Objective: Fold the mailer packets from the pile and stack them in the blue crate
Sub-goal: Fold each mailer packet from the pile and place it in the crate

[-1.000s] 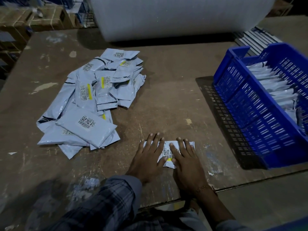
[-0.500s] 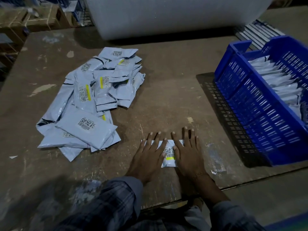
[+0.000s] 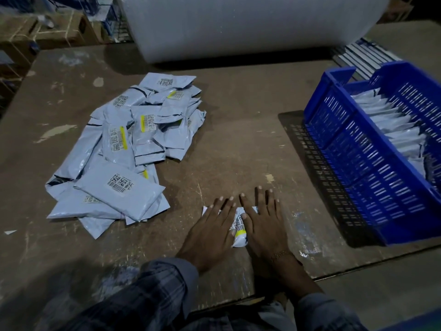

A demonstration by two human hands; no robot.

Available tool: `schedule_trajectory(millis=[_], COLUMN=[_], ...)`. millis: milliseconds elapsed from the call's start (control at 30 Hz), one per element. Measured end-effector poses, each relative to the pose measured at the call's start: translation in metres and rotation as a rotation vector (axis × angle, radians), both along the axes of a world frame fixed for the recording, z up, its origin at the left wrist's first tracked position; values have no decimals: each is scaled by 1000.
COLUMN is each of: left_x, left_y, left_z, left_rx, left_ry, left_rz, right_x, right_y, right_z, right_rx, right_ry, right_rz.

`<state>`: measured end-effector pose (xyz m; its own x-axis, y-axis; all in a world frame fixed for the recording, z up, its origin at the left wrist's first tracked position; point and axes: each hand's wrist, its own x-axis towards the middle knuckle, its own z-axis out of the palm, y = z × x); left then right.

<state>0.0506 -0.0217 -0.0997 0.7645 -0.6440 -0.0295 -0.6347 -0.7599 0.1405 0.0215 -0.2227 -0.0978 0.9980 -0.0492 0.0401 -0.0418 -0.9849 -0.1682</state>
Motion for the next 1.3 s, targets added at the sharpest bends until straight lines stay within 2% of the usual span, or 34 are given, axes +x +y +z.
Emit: schedule_trajectory(millis=[233,433,567,800,1000,1100,1233,1300], left_x=[13,1,8,19,10,10,7,9], left_y=[-3,4,13,14,21,26,23,16], left_z=[4,5,7,9,6,4,6,10], left_rx=[-29,39,36,60,25,-67,-385,-514], left_ry=[69,-29,-46,-8,-23,11,155,160], left_rz=[181,-15,-74,33,-37,8,232,354], right_x=[-18,-8,-2,-22,-5,-6,-5,-1], right_y=[6,4,4,12,5,0,-9,-14], right_z=[-3,0,3,1,3,8,30,41], right_rx=[12,22,17,44,32,14,139,154], right_ry=[22,22,44,7,55,85,35,46], right_rz=[-39,-23,-33,-53,8,54,67,34])
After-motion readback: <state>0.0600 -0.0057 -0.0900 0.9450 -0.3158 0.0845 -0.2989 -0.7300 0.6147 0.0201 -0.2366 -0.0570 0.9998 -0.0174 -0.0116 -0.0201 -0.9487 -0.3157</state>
